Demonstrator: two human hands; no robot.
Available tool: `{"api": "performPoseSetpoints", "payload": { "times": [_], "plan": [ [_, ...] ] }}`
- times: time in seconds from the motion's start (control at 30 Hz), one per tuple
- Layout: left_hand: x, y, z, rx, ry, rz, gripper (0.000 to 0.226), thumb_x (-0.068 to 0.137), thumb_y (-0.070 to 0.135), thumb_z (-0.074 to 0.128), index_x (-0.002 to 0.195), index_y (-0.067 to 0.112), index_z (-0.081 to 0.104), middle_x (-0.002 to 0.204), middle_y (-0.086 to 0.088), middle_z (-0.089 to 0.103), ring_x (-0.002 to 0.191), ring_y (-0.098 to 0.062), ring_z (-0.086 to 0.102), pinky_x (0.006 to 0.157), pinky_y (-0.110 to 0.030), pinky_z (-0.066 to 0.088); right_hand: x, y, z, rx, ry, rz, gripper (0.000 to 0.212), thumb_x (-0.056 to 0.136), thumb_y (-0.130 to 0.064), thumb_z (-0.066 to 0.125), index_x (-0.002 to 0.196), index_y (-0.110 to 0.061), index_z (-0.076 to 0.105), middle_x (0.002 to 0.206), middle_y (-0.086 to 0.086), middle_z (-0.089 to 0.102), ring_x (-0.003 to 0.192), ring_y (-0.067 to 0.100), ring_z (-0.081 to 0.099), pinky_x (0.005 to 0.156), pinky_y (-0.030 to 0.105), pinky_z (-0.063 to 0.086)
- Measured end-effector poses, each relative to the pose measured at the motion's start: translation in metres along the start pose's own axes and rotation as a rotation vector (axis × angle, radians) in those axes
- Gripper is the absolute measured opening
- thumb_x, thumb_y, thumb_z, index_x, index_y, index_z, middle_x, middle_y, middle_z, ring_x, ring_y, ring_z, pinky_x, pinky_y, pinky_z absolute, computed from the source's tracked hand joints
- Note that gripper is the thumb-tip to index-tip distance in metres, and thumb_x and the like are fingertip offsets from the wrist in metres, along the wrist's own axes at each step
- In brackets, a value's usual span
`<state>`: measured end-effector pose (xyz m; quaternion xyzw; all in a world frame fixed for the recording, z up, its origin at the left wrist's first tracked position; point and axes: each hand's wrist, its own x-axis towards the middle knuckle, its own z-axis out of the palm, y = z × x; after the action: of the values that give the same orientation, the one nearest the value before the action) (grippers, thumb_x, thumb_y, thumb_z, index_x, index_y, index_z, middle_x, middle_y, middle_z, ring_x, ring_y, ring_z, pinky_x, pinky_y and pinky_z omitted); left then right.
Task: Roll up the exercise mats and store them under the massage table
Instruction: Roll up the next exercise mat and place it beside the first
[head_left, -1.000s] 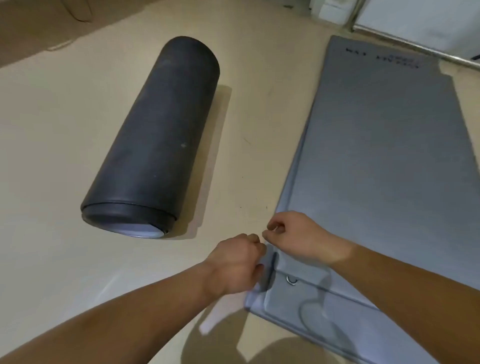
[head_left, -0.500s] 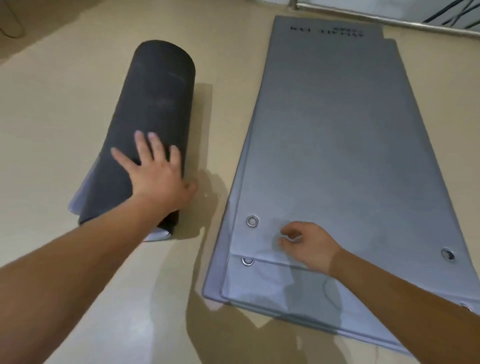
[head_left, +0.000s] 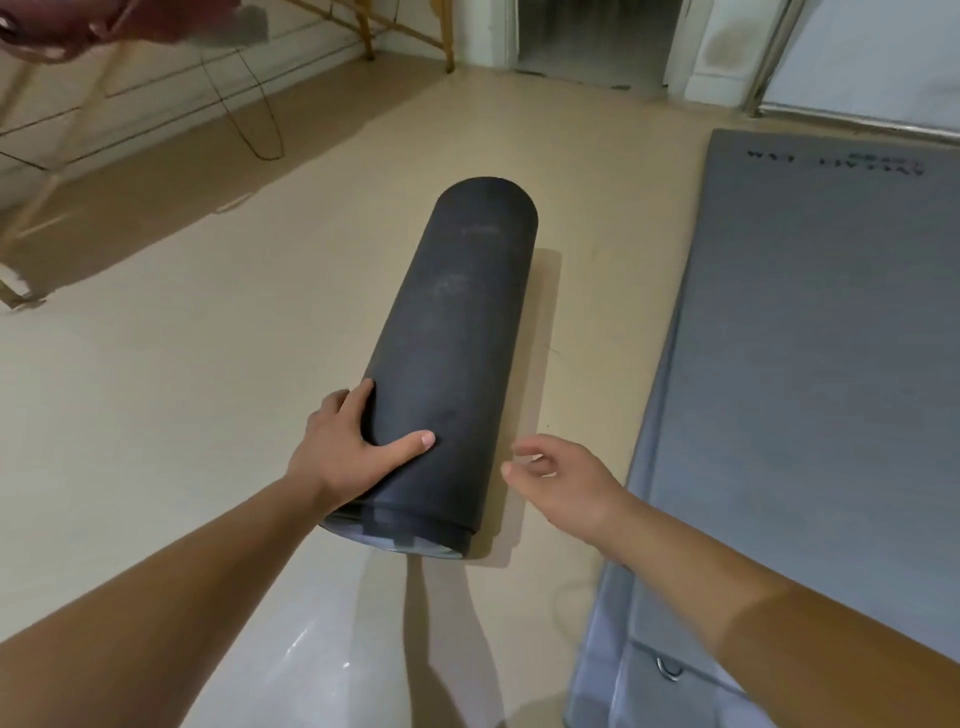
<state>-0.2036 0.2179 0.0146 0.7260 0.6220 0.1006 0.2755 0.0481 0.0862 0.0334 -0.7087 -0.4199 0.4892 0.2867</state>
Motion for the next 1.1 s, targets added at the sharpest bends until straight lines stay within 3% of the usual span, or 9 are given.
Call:
{"api": "performPoseSetpoints", "payload": {
  "times": [0.1, 0.27, 0.6, 0.7, 0.77, 0.87, 0.93, 1.0, 1.1],
  "plan": [
    [0.011, -0.03, -0.01, -0.124, -0.071, -0.058, 0.119, 0.059, 0.1, 0.066, 0.16, 0.048, 0.029, 0.148, 0.003, 0.047, 0.137, -0.025, 0.051, 0.112, -0.053, 0.049, 0.03, -0.033, 0.048, -0.038, -0.028, 0.019, 0.061, 0.099, -0.052, 0.067, 0.154, -0.031, 0.049, 0.147, -0.005, 0.059, 0.133, 0.014, 0.057, 0.109, 0.03, 0.046],
    [0.022, -0.047, -0.022, -0.209, -0.148, -0.066, 0.124, 0.06, 0.095, 0.07, 0.163, 0.042, 0.027, 0.153, 0.007, 0.04, 0.14, -0.019, 0.047, 0.116, -0.045, 0.046, 0.057, -0.077, 0.087, 0.049, 0.099, 0.082, 0.123, 0.077, -0.067, 0.084, 0.167, -0.042, 0.005, 0.17, -0.01, 0.023, 0.148, 0.021, 0.042, 0.112, 0.037, 0.043],
    [0.051, -0.13, -0.043, -0.65, -0.311, -0.162, 0.108, 0.067, 0.068, 0.09, 0.158, 0.047, 0.035, 0.156, 0.017, 0.041, 0.135, -0.012, 0.053, 0.108, -0.033, 0.053, 0.089, -0.117, 0.115, -0.328, 0.031, 0.07, 0.082, 0.092, -0.068, 0.067, 0.158, -0.065, 0.019, 0.152, -0.004, 0.02, 0.144, 0.024, 0.037, 0.116, 0.032, 0.04],
    [0.055, -0.146, -0.051, -0.77, -0.36, -0.196, 0.093, 0.073, 0.062, 0.089, 0.151, 0.059, 0.038, 0.15, 0.024, 0.049, 0.125, -0.004, 0.062, 0.092, -0.02, 0.057, 0.095, -0.119, 0.115, -0.371, -0.002, 0.005, 0.073, 0.097, -0.06, 0.065, 0.158, -0.064, 0.025, 0.147, -0.006, 0.023, 0.139, 0.021, 0.042, 0.111, 0.026, 0.039],
    [0.058, -0.154, -0.058, -0.801, -0.358, -0.213, 0.1, 0.063, 0.072, 0.089, 0.15, 0.06, 0.042, 0.149, 0.025, 0.052, 0.129, -0.004, 0.061, 0.099, -0.025, 0.055, 0.098, -0.113, 0.112, -0.286, 0.027, 0.0, 0.079, 0.096, -0.056, 0.071, 0.16, -0.059, 0.025, 0.146, -0.008, 0.027, 0.139, 0.019, 0.044, 0.106, 0.021, 0.038],
    [0.058, -0.157, -0.073, -0.7, -0.295, -0.25, 0.098, 0.07, 0.07, 0.087, 0.155, 0.051, 0.043, 0.155, 0.019, 0.047, 0.145, -0.012, 0.045, 0.117, -0.041, 0.044, 0.099, -0.107, 0.112, -0.024, -0.015, 0.212, 0.105, 0.082, -0.067, 0.08, 0.162, -0.058, 0.013, 0.162, -0.009, 0.03, 0.147, 0.025, 0.043, 0.115, 0.043, 0.042],
    [0.056, -0.15, -0.085, -0.547, -0.153, -0.217, 0.087, 0.083, 0.057, 0.084, 0.158, 0.041, 0.043, 0.157, 0.016, 0.045, 0.147, -0.013, 0.042, 0.116, -0.04, 0.042, 0.1, -0.111, 0.124, 0.13, -0.106, 0.328, 0.103, 0.076, -0.075, 0.08, 0.158, -0.062, 0.018, 0.16, -0.014, 0.043, 0.145, 0.03, 0.048, 0.113, 0.061, 0.047],
    [0.053, -0.135, -0.095, -0.379, 0.013, -0.082, 0.079, 0.084, 0.054, 0.08, 0.154, 0.035, 0.047, 0.155, 0.016, 0.047, 0.143, -0.009, 0.046, 0.115, -0.038, 0.043, 0.104, -0.115, 0.142, 0.172, -0.073, 0.307, 0.11, 0.067, -0.085, 0.079, 0.155, -0.064, 0.017, 0.156, -0.016, 0.049, 0.138, 0.028, 0.055, 0.108, 0.063, 0.052],
    [0.042, -0.11, -0.092, -0.267, -0.035, 0.049, 0.096, 0.073, 0.075, 0.075, 0.154, 0.031, 0.047, 0.155, 0.015, 0.045, 0.139, -0.006, 0.047, 0.116, -0.037, 0.043, 0.113, -0.123, 0.167, 0.105, 0.071, 0.296, 0.12, 0.063, -0.09, 0.075, 0.16, -0.06, 0.01, 0.16, -0.005, 0.039, 0.135, 0.031, 0.055, 0.106, 0.053, 0.055]
  ]
}}
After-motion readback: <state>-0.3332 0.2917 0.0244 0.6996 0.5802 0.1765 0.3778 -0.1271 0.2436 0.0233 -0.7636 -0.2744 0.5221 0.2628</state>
